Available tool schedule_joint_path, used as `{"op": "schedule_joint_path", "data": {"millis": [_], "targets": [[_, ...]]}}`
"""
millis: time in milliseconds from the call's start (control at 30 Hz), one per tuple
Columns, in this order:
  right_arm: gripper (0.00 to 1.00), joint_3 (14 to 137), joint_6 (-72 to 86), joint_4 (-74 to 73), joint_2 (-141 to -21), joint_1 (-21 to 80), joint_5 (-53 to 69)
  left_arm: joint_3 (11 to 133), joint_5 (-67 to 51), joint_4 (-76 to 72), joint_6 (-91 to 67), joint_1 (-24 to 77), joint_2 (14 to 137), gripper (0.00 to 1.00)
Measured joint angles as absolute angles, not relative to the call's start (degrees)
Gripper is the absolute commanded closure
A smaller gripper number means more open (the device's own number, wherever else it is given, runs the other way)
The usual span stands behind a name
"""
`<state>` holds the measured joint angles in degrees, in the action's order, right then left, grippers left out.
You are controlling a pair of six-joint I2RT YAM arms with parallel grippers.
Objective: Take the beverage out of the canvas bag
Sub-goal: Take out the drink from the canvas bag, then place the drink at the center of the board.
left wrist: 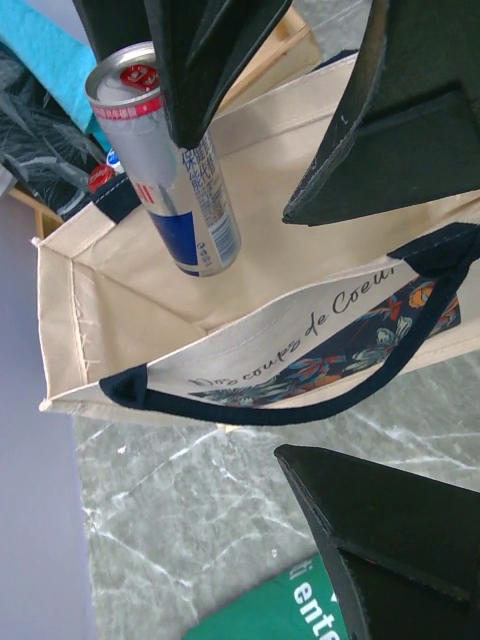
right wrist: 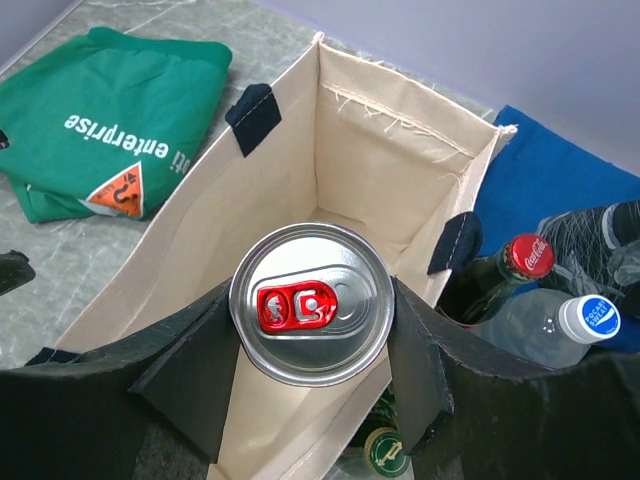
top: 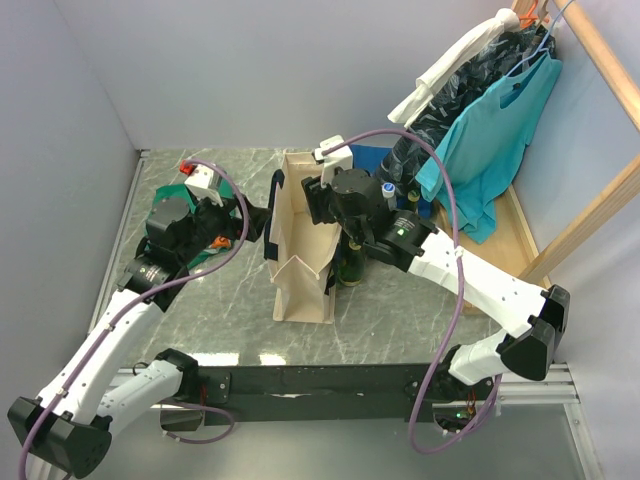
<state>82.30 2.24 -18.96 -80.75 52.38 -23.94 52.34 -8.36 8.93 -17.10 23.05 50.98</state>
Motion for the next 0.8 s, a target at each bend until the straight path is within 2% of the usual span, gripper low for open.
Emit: {"op": "schedule_joint_path", "data": {"millis": [400, 800], "targets": [[1.00, 82.6, 1.8, -22.3, -78.5, 52.6, -23.7, 52.3, -9.0, 8.9, -17.8, 23.0, 51.0, 0.04], [1.00, 82.3, 1.5, -21.9, -65.7, 53.0, -25.9, 51.6, -8.7, 8.8, -17.7, 23.0, 50.1, 0.04]]}}
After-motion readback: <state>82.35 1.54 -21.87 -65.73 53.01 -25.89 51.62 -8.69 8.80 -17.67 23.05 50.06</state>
